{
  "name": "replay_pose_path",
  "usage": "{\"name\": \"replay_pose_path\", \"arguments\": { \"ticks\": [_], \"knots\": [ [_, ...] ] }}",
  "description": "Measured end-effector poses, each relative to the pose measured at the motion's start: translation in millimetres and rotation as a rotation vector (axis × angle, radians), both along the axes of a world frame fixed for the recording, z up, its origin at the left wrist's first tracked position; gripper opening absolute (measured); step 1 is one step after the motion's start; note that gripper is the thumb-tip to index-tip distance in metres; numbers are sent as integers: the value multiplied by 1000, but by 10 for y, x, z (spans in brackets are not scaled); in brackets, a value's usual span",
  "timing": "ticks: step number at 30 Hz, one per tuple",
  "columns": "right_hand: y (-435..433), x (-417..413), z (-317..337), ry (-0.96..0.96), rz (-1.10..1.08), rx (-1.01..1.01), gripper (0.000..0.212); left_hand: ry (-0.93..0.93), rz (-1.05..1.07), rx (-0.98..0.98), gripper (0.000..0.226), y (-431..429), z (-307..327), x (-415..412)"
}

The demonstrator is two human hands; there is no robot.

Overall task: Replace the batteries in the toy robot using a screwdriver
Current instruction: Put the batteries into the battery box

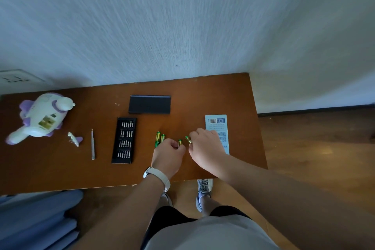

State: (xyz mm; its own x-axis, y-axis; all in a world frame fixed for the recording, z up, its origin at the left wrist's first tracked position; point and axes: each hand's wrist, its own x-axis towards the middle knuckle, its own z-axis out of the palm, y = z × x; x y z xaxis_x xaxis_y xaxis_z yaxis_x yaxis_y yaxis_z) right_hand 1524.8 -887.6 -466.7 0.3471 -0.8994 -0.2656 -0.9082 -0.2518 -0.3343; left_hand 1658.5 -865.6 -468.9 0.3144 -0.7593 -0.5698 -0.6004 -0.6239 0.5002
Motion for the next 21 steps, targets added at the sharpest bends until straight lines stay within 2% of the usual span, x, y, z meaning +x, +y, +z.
{"name": "replay_pose_path", "arguments": {
  "ticks": [5, 10, 21],
  "knots": [
    [12, 2, 99, -369, -382, 345, 11, 255, 146, -60, 6, 14, 76, 19],
    [60, -63, 205, -731, -621, 585, 8, 447, 202, -75, 7, 12, 288, 25],
    [82, -202, 685, -937, -631, 474, 6, 546, 126, -207, 8, 41, 837, 126]
  ]
}}
